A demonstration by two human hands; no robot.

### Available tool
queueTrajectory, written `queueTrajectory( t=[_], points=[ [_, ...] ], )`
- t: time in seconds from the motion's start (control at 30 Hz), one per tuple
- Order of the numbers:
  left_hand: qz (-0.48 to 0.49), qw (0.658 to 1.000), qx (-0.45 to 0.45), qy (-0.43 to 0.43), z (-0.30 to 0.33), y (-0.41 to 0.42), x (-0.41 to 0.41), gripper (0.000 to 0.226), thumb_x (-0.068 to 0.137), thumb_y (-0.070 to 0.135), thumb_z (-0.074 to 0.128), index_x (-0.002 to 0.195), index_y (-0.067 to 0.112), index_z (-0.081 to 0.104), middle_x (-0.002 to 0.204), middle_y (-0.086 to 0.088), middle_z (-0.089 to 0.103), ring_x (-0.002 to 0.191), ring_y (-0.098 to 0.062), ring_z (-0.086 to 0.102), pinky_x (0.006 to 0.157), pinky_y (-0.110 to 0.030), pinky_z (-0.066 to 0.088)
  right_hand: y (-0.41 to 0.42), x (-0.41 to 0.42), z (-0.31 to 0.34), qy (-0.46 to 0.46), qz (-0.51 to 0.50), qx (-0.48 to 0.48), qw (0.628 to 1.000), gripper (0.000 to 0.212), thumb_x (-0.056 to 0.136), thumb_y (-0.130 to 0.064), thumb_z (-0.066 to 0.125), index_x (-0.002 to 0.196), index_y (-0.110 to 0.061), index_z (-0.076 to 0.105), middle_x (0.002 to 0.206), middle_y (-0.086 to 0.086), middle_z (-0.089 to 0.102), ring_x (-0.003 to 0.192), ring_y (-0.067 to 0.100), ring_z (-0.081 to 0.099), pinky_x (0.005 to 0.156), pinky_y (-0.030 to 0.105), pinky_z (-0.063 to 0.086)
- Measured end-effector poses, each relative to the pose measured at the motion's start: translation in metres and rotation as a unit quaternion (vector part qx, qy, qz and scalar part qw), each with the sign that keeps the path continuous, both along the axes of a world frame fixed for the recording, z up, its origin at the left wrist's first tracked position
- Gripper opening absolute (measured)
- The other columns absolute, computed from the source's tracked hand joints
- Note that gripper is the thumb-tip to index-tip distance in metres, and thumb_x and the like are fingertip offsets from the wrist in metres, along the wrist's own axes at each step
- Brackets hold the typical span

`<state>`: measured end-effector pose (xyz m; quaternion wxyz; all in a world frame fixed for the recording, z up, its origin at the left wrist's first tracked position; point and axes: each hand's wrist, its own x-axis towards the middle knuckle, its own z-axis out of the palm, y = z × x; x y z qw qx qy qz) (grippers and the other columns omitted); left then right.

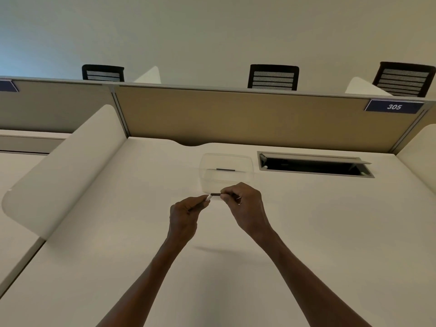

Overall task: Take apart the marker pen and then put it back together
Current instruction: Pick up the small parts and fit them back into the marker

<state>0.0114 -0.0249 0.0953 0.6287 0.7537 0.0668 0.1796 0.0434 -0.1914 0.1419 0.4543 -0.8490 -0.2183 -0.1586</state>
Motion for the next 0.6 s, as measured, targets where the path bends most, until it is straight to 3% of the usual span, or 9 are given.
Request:
queueTrajectory(
  t=[0.1,0.2,0.37,0.47,0.6],
  points=[
    [0.0,1.0,-0.015,0.003,0.002,-0.002,0.0,0.018,0.083,0.008,0.074,0.098,0.017,0.078,0.087,0.015,0.076,0.085,-0.001,0.068,0.077,-0.011,0.05,-0.002,-0.003,0.005,-0.012,0.004,-0.015,1.0,0.007,0.085,-0.009,0.07,0.09,-0.01,0.074,0.077,0.002,0.069,0.071,0.011,0.058,0.065,0.014,0.043],
    [-0.003,1.0,-0.009,-0.003,0.004,-0.003,-0.001,0.021,0.082,0.009,0.075,0.093,0.027,0.077,0.085,0.016,0.077,0.086,-0.005,0.07,0.076,-0.013,0.051,-0.004,-0.003,0.01,-0.021,0.016,-0.042,0.999,0.009,0.087,-0.008,0.068,0.092,-0.008,0.074,0.079,0.007,0.068,0.075,0.019,0.061,0.068,0.028,0.049],
    [-0.013,0.996,0.078,-0.042,0.001,0.0,-0.003,0.021,0.084,0.005,0.073,0.097,0.021,0.078,0.085,0.002,0.077,0.083,-0.022,0.07,0.074,-0.035,0.056,-0.006,0.002,0.013,-0.032,0.038,-0.108,0.993,0.014,0.088,-0.004,0.065,0.098,-0.005,0.074,0.087,0.013,0.066,0.082,0.026,0.062,0.074,0.037,0.051],
    [-0.021,0.99,0.132,-0.054,0.001,0.001,-0.003,0.022,0.085,0.002,0.071,0.1,0.016,0.078,0.088,0.003,0.076,0.083,-0.016,0.071,0.074,-0.038,0.057,-0.007,0.004,0.017,-0.049,0.061,-0.136,0.988,0.015,0.087,-0.001,0.065,0.099,-0.004,0.074,0.087,0.013,0.064,0.08,0.025,0.062,0.07,0.037,0.052],
    [-0.037,0.984,0.161,-0.065,0.004,-0.002,-0.003,0.022,0.085,-0.002,0.07,0.101,0.011,0.077,0.091,0.001,0.076,0.086,-0.009,0.071,0.076,-0.032,0.058,-0.008,0.004,0.017,-0.041,0.086,-0.146,0.985,0.014,0.086,0.0,0.065,0.095,-0.004,0.075,0.086,0.012,0.065,0.079,0.024,0.062,0.069,0.038,0.052]
  ],
)
